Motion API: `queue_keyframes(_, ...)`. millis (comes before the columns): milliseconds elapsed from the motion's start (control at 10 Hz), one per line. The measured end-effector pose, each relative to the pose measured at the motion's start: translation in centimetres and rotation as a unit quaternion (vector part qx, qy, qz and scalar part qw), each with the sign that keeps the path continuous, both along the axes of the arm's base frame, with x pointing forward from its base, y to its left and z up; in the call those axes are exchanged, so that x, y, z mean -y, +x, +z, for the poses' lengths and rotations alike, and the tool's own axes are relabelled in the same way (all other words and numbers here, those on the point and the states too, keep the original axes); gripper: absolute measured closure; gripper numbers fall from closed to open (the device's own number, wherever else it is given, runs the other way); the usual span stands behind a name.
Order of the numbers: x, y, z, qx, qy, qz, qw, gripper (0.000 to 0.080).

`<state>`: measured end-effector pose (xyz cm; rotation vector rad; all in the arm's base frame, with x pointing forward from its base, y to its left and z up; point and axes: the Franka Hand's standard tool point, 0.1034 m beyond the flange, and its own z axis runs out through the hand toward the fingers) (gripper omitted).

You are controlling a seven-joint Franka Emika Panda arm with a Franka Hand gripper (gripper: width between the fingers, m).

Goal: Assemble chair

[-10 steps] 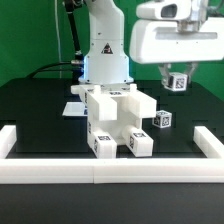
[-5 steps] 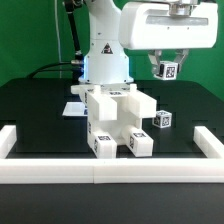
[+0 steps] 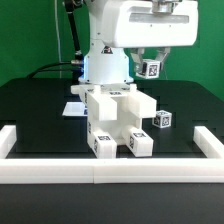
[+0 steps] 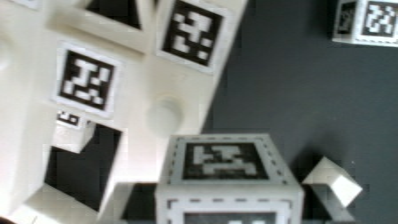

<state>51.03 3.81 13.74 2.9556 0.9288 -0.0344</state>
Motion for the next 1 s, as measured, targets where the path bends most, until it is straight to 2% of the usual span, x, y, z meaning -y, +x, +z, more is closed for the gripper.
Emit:
queue_keyframes(100, 0.7, 0.2, 0.1, 0.001, 0.002, 0.002, 1.000, 0.0519)
queue_keyframes(500, 0.6, 0.3, 0.1, 0.002, 0.001, 0.001, 1.000, 0.0519)
queue_keyframes(1000, 1.9, 0.1, -0.2, 0.000, 0.002, 0.027, 1.000, 0.0519)
